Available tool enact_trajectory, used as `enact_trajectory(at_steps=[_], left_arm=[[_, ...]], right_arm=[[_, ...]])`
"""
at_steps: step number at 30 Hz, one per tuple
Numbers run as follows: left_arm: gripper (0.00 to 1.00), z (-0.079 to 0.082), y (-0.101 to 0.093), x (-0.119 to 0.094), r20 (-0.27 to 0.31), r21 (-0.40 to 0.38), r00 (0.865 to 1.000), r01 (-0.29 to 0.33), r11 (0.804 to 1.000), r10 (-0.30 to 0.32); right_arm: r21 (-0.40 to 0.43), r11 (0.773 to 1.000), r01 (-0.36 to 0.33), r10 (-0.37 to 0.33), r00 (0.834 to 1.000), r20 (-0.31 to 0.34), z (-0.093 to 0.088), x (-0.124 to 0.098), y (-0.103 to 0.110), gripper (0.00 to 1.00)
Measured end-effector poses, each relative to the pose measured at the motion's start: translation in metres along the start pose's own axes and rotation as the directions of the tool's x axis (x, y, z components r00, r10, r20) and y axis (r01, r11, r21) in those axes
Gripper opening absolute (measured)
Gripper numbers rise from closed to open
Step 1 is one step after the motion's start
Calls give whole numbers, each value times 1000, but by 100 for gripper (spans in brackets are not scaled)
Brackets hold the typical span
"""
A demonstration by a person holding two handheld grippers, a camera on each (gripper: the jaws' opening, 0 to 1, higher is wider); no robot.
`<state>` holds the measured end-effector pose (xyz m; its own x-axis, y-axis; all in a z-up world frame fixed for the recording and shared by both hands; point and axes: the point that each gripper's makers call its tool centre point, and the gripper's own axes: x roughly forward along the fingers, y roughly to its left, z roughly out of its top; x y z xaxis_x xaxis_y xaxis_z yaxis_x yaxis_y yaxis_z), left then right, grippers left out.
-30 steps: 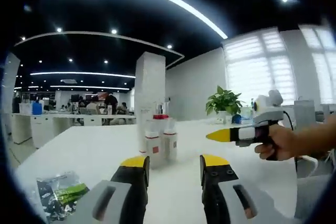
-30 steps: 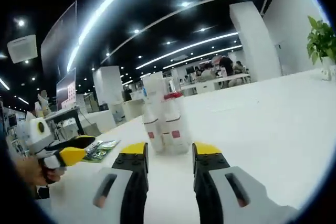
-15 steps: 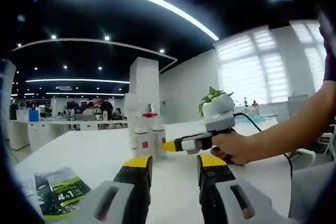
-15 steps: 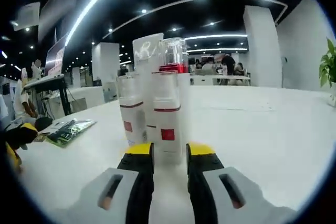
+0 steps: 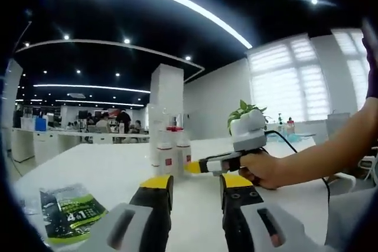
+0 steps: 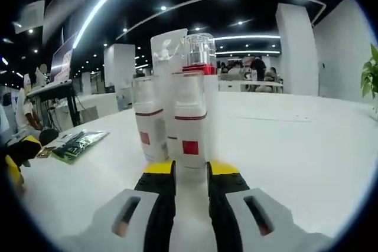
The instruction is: Arrange the skincare products in the storage area until every visible bottle or jar stands upright without overlapping.
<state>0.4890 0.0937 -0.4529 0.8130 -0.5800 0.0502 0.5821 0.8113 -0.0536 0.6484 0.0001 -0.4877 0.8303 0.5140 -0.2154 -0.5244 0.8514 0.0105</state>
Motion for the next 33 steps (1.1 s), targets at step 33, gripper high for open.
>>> enact_trajectory(at_steps=[33], left_arm=[[39,-21,134,-73,-201,-141,873,-474,869,444]], right_arm=[[-109,956,-271,277,960,45,12,-19,146,27]])
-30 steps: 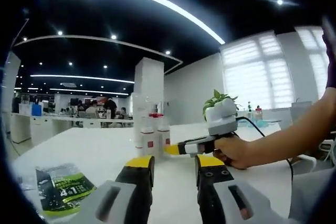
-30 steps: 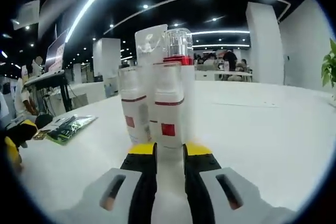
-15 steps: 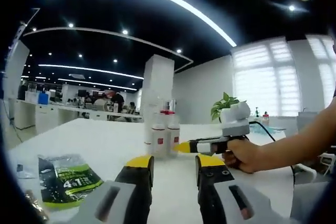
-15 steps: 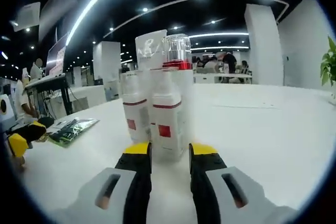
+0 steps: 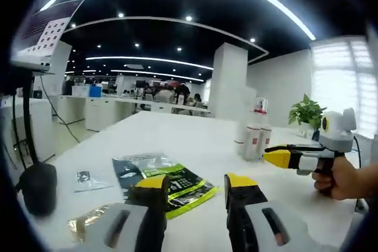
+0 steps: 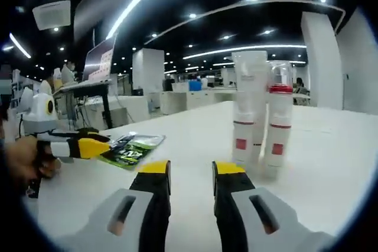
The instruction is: Arrange the skincare products in the storage area until every visible bottle or jar stands upright without overlapping.
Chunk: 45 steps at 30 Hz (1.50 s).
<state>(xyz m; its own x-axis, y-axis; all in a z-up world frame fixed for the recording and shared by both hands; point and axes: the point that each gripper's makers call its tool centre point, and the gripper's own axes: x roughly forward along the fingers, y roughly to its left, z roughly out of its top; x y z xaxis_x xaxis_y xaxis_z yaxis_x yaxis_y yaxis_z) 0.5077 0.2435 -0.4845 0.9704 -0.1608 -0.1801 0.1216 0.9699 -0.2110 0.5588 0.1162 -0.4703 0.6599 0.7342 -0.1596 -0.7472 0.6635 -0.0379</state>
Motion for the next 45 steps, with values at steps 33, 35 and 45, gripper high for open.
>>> enact_trajectory(at_steps=[33,35,45], left_arm=[[49,-30,31,7,-159,63,986,-47,997,56],[49,-31,29,8,-159,72,986,-37,997,48],[49,-30,23,9,-157,57,988,3,998,6]], right_arm=[[346,910,-228,293,944,-149,-27,84,66,18],[365,905,-219,290,945,-154,-29,82,63,12],[247,931,-267,283,958,-31,-6,68,70,0]])
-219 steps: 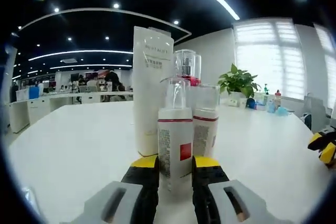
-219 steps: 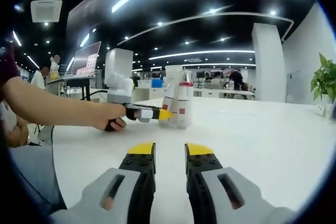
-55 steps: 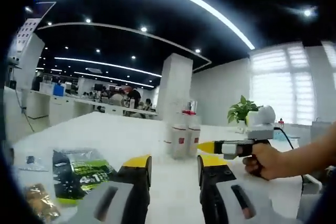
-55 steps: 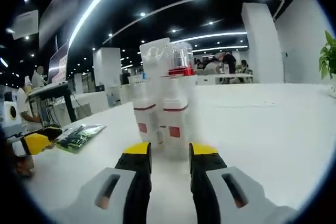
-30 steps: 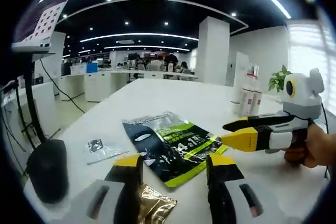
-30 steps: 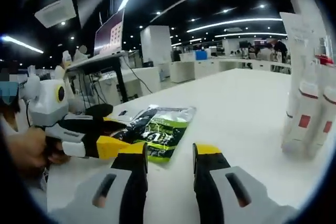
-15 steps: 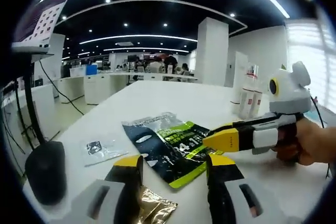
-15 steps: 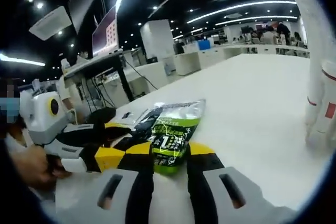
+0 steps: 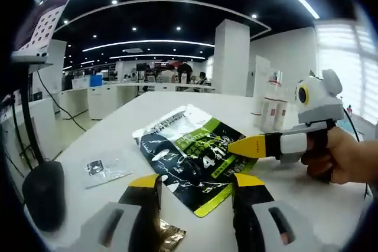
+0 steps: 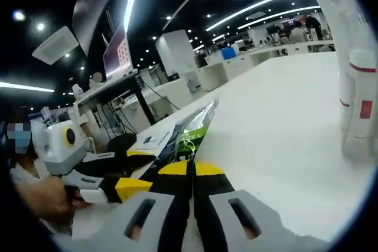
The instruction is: Arrange the skincare products in the storage area until every visible bottle or jar stands upright without overlapping.
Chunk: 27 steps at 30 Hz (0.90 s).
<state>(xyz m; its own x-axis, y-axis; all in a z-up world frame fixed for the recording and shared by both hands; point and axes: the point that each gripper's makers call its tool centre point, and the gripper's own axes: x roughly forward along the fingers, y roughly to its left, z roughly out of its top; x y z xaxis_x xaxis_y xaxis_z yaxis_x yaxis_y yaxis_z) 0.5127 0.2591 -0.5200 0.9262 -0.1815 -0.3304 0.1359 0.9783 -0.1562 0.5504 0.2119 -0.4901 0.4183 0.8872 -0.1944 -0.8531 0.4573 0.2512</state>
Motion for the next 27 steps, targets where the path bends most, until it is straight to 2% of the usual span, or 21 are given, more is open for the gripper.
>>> enact_trajectory(at_steps=[2,3,6,8,10,11,12,14,16,17,18,19,20,23,24,25,27], left_arm=[[49,0,0,-1,2,-6,1000,3,1000,-3],[49,1,1,-1,6,-20,1000,8,1000,-8],[50,5,0,-2,25,-92,999,33,995,-31],[50,6,0,-3,31,-112,999,45,993,-42],[50,7,-1,-3,31,-122,998,57,991,-54],[50,6,-7,-4,31,-124,996,92,988,-89],[50,6,-11,-5,31,-125,993,118,985,-115],[49,6,-12,-6,32,-138,991,135,981,-132],[50,9,-14,-7,42,-184,987,158,970,-153],[50,11,-16,-8,47,-201,985,174,964,-168],[49,11,-17,-8,51,-209,983,182,961,-175],[49,15,-21,-11,73,-227,976,216,950,-205],[49,17,-23,-12,86,-230,971,236,944,-222],[50,27,-34,-20,141,-227,945,322,919,-296],[50,31,-35,-23,162,-212,939,332,919,-302],[50,32,-36,-24,168,-211,938,336,918,-304],[50,37,-43,-29,204,-231,918,382,895,-339]], right_arm=[[-52,998,17,-17,1000,17,3,-2,-2,0],[-89,996,5,-1,999,45,8,-3,2,0],[-100,994,-35,45,994,97,16,-9,13,0],[-108,994,-33,46,991,123,20,-13,13,0],[-107,992,-63,80,984,161,26,-18,20,0],[-110,991,-80,99,979,181,29,-19,23,0],[-88,986,-139,154,968,198,33,-21,28,0],[-103,984,-148,167,962,217,35,-25,30,0],[-109,978,-179,201,951,236,38,-27,35,0],[-107,970,-217,238,936,258,42,-30,40,0],[-109,970,-217,239,935,263,42,-30,40,0],[-101,962,-254,273,920,282,45,-34,45,0],[-102,962,-255,273,916,292,46,-36,45,0],[-73,947,-312,317,880,353,56,-44,50,0],[-46,933,-358,347,857,380,60,-50,54,0],[-38,929,-367,351,849,396,62,-52,54,0],[-19,914,-404,373,824,427,66,-58,56,0]])
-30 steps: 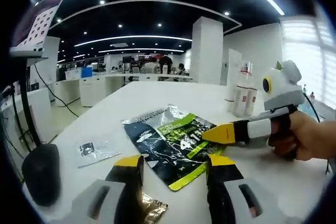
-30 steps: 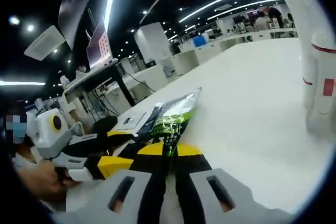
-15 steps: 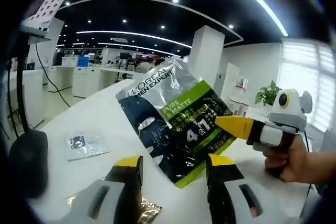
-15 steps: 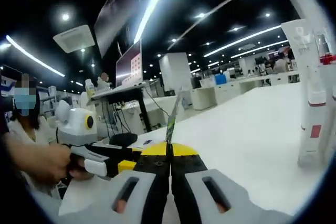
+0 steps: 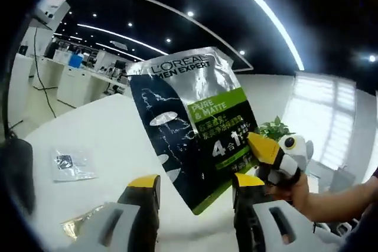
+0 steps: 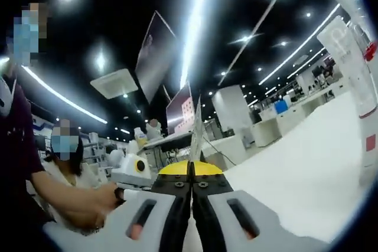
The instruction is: Arrange the skincare products in the storage area until every visible bottle or jar stands upright without overlapping.
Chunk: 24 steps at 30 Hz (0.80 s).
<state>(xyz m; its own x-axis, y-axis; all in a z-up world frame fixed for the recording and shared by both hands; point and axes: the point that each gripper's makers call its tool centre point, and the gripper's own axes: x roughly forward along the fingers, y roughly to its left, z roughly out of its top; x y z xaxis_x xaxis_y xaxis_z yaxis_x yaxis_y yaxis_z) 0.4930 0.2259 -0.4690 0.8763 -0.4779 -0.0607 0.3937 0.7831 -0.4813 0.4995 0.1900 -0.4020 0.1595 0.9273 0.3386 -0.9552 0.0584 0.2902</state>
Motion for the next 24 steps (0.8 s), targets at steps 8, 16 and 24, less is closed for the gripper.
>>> enact_trajectory(at_steps=[8,16,24], left_arm=[[10,-2,-9,4,2,-25,1000,23,999,-23],[1,-7,-9,38,-60,19,996,-64,998,65],[0,-28,-10,67,-113,94,988,-97,991,108]], right_arm=[[-50,991,125,-126,992,-12,-1,-5,-21,0],[-186,933,309,-333,935,-119,-5,-32,-64,0],[-261,876,405,-461,862,-211,-13,-58,-91,0]])
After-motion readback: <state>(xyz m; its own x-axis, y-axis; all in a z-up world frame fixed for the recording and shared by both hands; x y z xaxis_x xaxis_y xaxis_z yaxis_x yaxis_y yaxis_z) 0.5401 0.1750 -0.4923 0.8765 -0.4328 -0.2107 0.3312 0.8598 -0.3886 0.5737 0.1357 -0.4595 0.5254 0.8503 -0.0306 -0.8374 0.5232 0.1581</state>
